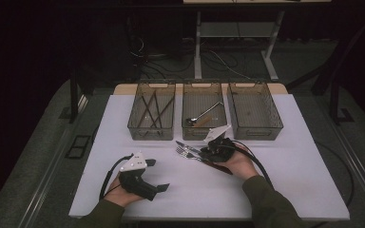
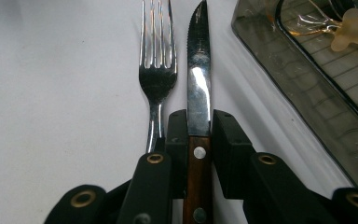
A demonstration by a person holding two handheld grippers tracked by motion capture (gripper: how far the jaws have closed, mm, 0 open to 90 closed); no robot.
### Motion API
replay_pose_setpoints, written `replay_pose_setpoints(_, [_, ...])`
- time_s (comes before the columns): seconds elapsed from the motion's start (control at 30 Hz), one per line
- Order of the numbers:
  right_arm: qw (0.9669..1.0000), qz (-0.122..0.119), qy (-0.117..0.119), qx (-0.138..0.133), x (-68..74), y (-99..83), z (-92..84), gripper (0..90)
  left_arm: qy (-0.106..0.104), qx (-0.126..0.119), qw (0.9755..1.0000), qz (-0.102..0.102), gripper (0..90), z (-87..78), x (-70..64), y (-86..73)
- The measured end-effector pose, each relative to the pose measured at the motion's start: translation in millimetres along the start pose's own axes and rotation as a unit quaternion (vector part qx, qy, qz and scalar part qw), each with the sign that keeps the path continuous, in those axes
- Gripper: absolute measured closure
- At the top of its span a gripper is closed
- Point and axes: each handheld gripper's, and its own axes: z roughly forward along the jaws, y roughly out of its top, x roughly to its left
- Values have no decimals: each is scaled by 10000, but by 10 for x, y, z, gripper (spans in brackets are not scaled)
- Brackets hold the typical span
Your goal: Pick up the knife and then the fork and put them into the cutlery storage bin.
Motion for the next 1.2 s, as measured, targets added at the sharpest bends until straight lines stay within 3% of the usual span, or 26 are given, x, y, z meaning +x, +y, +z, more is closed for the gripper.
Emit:
replay_pose_setpoints(0.37, [9997,204,164,7,-45,5,-16,771,-28,-13,10000,9,0,-1,6,-1])
replay_pose_setpoints(0.47, [9997,155,159,39,-64,2,-38,771,-31,-16,10000,4,0,0,5,-1])
replay_pose_setpoints(1.2, [9993,226,180,-237,-111,-113,-478,770,-27,-50,9999,106,0,26,0,-6])
